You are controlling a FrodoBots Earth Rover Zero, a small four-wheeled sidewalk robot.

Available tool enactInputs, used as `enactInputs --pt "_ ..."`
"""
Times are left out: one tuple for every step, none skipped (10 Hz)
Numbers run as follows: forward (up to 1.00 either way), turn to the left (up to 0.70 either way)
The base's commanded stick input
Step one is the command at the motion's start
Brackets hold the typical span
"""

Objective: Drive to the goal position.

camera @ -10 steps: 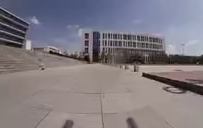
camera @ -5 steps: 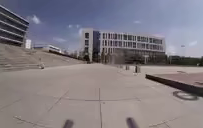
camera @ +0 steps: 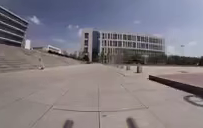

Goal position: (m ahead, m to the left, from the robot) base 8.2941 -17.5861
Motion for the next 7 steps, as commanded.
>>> enactInputs --pt "0.7 0.0" --pt "0.7 0.0" --pt "0.7 0.0" --pt "0.7 0.0" --pt "0.7 0.0" --pt "0.7 0.0" --pt "0.7 0.0"
